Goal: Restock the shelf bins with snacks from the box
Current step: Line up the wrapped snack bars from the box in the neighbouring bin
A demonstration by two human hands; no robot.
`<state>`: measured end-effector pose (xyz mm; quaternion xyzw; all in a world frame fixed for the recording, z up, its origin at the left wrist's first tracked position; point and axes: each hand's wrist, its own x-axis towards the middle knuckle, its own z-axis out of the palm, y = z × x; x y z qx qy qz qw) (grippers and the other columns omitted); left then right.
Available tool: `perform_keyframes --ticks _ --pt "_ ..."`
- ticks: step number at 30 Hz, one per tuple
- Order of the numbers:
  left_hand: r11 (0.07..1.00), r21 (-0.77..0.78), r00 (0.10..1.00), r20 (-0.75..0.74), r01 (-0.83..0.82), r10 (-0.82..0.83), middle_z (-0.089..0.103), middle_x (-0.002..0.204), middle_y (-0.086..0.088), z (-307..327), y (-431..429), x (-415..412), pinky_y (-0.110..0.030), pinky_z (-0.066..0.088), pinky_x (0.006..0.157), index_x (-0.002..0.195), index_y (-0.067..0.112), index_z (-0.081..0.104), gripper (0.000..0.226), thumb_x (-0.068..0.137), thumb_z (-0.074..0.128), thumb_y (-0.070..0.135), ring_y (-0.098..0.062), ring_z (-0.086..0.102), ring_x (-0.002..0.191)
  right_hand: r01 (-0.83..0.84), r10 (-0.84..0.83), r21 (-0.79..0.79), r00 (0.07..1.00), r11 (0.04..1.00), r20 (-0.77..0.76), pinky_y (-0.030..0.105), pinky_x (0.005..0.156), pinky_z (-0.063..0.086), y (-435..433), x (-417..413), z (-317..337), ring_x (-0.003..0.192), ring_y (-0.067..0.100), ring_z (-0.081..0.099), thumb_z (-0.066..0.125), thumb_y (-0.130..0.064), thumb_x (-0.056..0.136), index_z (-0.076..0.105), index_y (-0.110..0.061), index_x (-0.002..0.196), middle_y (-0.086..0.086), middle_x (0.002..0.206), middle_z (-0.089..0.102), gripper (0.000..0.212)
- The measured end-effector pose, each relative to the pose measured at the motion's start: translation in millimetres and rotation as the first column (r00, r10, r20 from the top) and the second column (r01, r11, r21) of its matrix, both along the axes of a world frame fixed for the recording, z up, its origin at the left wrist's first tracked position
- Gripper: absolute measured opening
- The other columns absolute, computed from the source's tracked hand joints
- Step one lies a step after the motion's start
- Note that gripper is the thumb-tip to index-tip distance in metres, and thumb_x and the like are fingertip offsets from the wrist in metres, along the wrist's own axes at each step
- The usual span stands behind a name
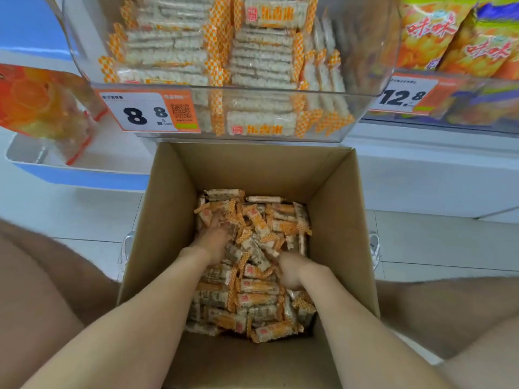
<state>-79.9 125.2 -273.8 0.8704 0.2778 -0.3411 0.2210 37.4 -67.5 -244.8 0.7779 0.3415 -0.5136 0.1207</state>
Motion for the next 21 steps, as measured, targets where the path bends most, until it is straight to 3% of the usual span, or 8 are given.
perform_keyframes --ticks 3,5,8,10,13,16,19,21 --pt "0.999 0.004 0.999 -0.007 0.039 -0.039 -0.005 0.174 -0.006 1.8 -8.4 -1.8 -0.05 0.029 0.124 0.167 0.024 0.013 0.095 0.092 0.051 -0.02 -0.04 0.014 0.158 0.122 -0.149 0.257 0.985 0.959 0.09 0.041 0.093 0.057 3.4 1.1 -3.0 0.12 0.032 0.063 0.064 -0.015 0.097 0.067 -0.027 0.126 0.008 0.143 0.059 0.032" --pt "0.994 0.058 0.995 -0.004 0.096 -0.096 0.008 0.172 -0.011 -0.8 -12.7 -2.7 -0.051 0.033 0.122 0.166 0.02 0.017 0.094 0.09 0.054 -0.021 -0.04 0.019 0.157 0.308 -0.328 0.411 0.944 0.858 -0.021 0.04 0.092 0.054 6.4 1.1 -0.4 0.13 0.029 0.058 0.064 -0.014 0.096 0.062 -0.034 0.104 0.001 0.145 0.058 0.022" --pt "0.963 0.178 0.979 -0.017 0.204 -0.204 0.024 0.166 -0.015 -7.6 -16.0 0.0 -0.049 0.033 0.122 0.157 0.012 0.039 0.074 0.091 0.063 -0.01 -0.038 0.025 0.153 0.585 -0.526 0.439 0.809 0.681 -0.263 0.043 0.07 0.05 14.5 1.3 9.2 0.092 0.019 0.064 0.067 -0.011 0.096 0.044 -0.029 0.117 -0.006 0.111 0.059 0.036" --pt "0.937 0.241 0.967 -0.043 0.253 -0.25 0.03 0.163 -0.013 -10.7 -14.6 0.4 -0.053 0.03 0.122 0.141 0.016 0.059 0.056 0.089 0.07 -0.001 -0.04 0.023 0.151 0.661 -0.583 0.4 0.749 0.634 -0.314 0.043 0.077 0.056 18.5 3.0 12.0 0.091 0.016 0.063 0.071 -0.012 0.095 0.041 -0.029 0.133 -0.004 0.111 0.058 0.051" --pt "0.933 0.26 0.966 0.0 0.248 -0.257 0.038 0.157 -0.008 -9.8 -11.7 -1.9 -0.056 0.027 0.119 0.14 0.024 0.057 0.052 0.092 0.071 0.01 -0.04 0.024 0.147 0.717 -0.653 0.379 0.694 0.585 -0.304 0.036 0.073 0.057 20.4 6.8 15.5 0.089 0.014 0.063 0.068 -0.015 0.098 0.048 -0.028 0.142 0.0 0.123 0.06 0.05" --pt "0.994 0.102 0.978 0.194 0.051 -0.07 0.056 0.146 -0.002 8.5 -9.8 1.1 -0.054 0.03 0.116 0.139 0.034 0.049 0.042 0.1 0.066 0.034 -0.035 0.041 0.142 0.781 -0.744 0.424 0.598 0.458 -0.299 0.029 0.063 0.048 18.5 15.8 24.7 0.087 0.018 0.062 0.059 -0.015 0.097 0.058 -0.028 0.128 0.001 0.128 0.063 0.034" --pt "0.955 -0.256 0.956 0.211 -0.149 0.205 0.057 0.145 -0.001 37.7 -6.2 9.3 -0.041 0.051 0.102 0.138 0.031 0.054 0.049 0.095 0.074 0.04 -0.026 0.059 0.125 0.836 -0.788 0.476 0.478 0.272 -0.388 0.034 0.088 0.05 13.4 28.2 40.8 0.108 0.018 0.061 0.057 -0.024 0.101 0.068 -0.023 0.126 -0.003 0.121 0.066 0.028" --pt "0.925 -0.339 0.946 0.203 -0.174 0.252 0.052 0.151 -0.003 62.4 -5.0 15.4 -0.031 0.051 0.096 0.146 0.027 0.053 0.056 0.095 0.076 0.035 -0.024 0.058 0.126 0.861 -0.77 0.478 0.421 0.173 -0.479 0.037 0.098 0.054 11.0 32.5 56.7 0.112 0.017 0.066 0.06 -0.032 0.104 0.069 -0.024 0.129 -0.004 0.12 0.07 0.028"
